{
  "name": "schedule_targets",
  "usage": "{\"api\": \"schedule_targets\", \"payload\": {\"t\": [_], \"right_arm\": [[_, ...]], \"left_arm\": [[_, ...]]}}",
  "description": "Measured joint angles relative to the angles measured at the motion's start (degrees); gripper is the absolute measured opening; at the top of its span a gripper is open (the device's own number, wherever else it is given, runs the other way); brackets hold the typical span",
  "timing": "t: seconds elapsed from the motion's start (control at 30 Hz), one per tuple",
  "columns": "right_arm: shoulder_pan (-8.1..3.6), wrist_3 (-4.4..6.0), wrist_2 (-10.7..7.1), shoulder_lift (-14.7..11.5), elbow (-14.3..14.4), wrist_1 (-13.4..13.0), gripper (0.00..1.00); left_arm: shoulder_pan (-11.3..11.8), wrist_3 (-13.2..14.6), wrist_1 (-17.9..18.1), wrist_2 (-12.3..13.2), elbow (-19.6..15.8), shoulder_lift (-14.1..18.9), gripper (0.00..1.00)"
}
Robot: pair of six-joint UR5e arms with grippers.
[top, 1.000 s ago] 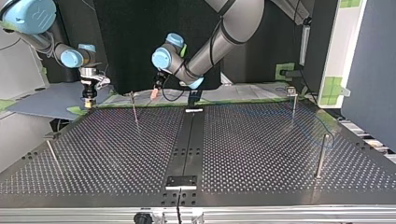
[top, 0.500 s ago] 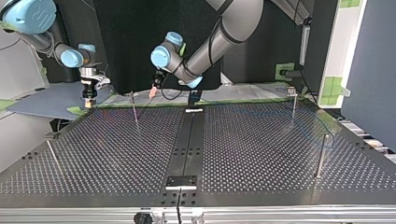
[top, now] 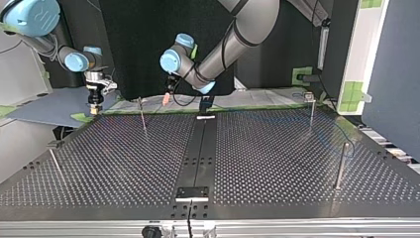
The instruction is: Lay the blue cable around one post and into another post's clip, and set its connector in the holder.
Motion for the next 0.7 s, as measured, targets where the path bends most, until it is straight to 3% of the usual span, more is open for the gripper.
{"api": "schedule_targets", "payload": {"t": [0.13,0.33,0.7], "right_arm": [[0.02,0.0,0.0,0.04,-0.01,0.0,0.0],[0.01,0.0,-0.03,0.06,-0.01,0.0,0.0],[0.01,-0.02,-0.08,0.08,0.0,0.0,0.0]], "left_arm": [[0.14,0.53,-0.33,-1.85,0.04,0.01,1.0],[0.37,0.63,-0.64,-2.55,0.07,0.13,1.0],[0.52,0.84,-0.64,-0.54,0.07,1.25,1.0]]}}
